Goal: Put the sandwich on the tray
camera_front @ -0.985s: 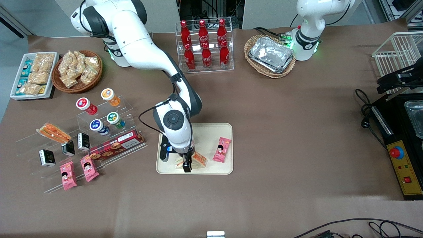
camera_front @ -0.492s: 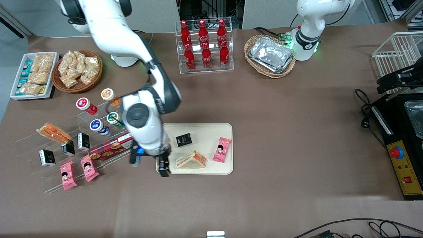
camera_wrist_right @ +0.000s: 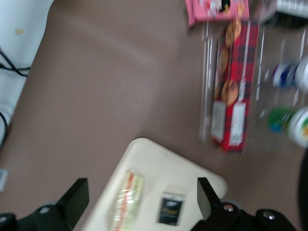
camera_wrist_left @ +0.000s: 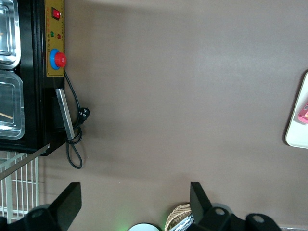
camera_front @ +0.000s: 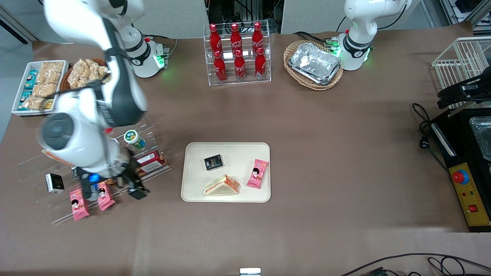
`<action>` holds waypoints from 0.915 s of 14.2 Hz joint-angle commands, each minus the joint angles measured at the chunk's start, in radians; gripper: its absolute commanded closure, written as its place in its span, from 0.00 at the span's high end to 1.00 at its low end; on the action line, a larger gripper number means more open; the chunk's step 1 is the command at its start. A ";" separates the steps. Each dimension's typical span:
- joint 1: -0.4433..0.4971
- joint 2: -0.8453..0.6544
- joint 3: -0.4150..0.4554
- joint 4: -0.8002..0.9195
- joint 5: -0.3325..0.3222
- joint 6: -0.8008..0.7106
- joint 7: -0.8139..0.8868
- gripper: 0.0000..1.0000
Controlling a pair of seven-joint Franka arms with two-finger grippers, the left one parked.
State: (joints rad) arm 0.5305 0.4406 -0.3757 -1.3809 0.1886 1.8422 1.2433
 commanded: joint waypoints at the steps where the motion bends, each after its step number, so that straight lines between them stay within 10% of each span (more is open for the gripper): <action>1: -0.125 -0.057 0.014 -0.030 -0.008 -0.078 -0.406 1.00; 9: -0.352 -0.131 0.011 -0.073 -0.014 -0.127 -1.245 1.00; 13: -0.411 -0.201 0.005 -0.098 -0.015 -0.163 -1.346 1.00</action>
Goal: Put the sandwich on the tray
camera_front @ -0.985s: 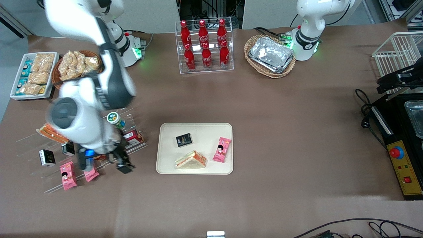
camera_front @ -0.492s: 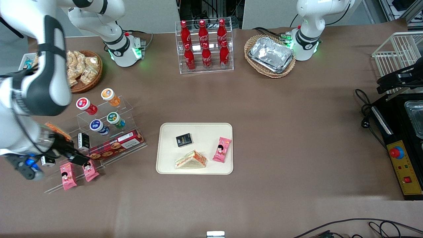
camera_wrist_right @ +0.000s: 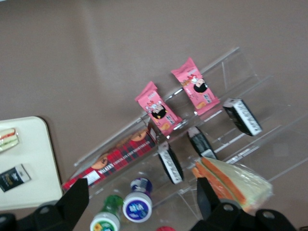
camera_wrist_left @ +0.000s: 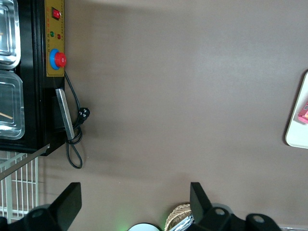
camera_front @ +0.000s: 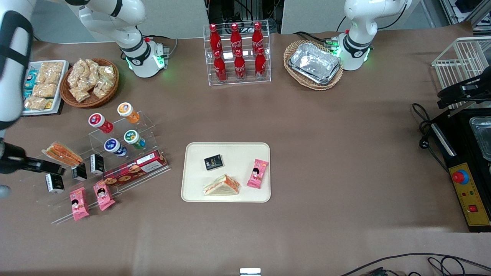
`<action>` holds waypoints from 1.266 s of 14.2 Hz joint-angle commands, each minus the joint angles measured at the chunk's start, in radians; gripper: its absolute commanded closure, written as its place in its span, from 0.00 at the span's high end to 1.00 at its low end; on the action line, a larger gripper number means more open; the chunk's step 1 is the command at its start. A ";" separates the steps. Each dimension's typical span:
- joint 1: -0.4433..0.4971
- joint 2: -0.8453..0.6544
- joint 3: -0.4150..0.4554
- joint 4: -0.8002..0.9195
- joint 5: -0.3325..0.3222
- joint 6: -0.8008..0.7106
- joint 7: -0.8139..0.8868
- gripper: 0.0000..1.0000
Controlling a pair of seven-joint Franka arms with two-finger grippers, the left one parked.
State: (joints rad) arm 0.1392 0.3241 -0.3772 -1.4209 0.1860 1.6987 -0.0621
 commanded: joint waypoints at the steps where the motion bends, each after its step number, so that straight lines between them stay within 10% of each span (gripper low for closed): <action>1: -0.029 -0.095 0.000 -0.062 -0.013 -0.036 -0.039 1.00; 18: 0.019 -0.309 0.009 -0.311 -0.226 0.093 -0.048 1.00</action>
